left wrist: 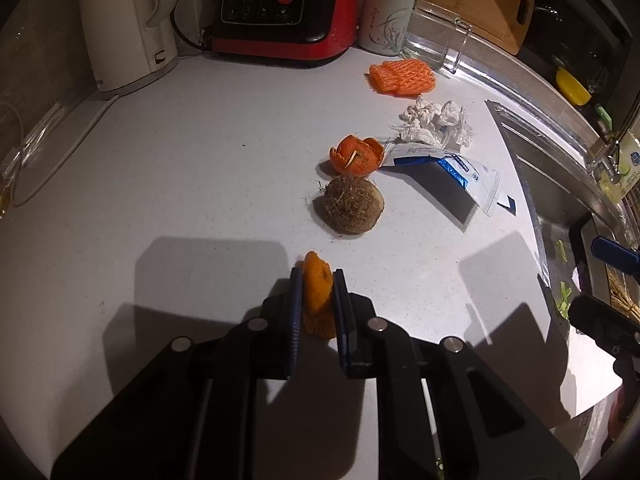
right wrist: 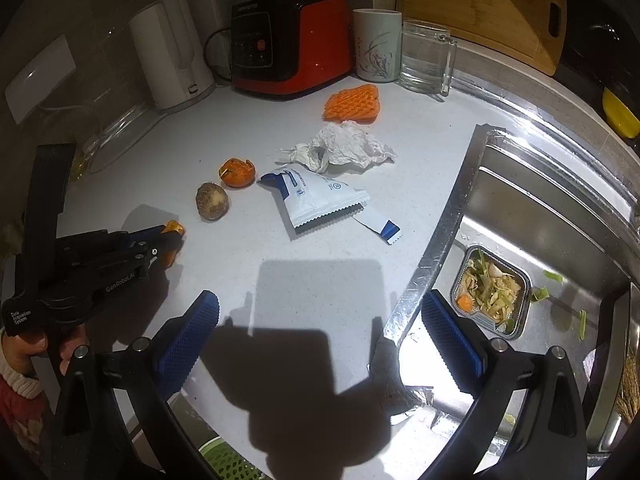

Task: Collect trash
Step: 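Grasp the white-and-blue wrapper with the right tool while the left holds the bread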

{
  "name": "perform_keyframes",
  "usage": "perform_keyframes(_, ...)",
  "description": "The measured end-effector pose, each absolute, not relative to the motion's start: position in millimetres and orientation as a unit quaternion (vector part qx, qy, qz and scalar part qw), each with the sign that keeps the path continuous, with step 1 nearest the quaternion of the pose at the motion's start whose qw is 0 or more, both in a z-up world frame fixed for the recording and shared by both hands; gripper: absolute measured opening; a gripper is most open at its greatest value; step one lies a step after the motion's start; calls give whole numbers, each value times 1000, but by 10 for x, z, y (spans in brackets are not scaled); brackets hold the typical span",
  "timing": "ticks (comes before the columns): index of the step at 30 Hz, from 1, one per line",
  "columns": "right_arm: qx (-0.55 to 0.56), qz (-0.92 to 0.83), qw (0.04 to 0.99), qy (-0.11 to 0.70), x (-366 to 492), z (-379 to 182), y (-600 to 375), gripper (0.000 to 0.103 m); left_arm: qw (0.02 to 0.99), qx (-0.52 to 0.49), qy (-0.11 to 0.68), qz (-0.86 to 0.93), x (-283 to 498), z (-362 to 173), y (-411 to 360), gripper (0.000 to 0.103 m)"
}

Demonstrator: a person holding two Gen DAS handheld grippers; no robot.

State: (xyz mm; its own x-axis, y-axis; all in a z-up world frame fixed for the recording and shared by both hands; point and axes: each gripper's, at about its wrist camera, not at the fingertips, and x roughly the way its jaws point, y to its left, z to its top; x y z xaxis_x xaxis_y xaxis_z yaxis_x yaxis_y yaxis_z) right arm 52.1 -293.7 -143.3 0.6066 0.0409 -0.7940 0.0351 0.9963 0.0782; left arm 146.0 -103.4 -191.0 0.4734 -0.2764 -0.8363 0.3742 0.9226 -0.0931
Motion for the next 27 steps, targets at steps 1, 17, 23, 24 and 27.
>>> perform_keyframes(1,38,3,895,444,548,-1433,-2926,100,857,51,477,-189,1461,-1907,-1030,12)
perform_keyframes(17,-75,22,889,451,1543,-1642,-2755,81,856,41,485,-175,1466,-1876,-903,9)
perform_keyframes(23,-120,37,871,476,1712,-1812,-2625,36,858,31,483,-170,1475,-1846,-853,9)
perform_keyframes(24,-119,38,870,477,1711,-1822,-2623,34,859,30,483,-170,1475,-1838,-849,9)
perform_keyframes(27,-108,49,869,480,1651,-1798,-2625,15,860,23,481,-171,1463,-1812,-829,9)
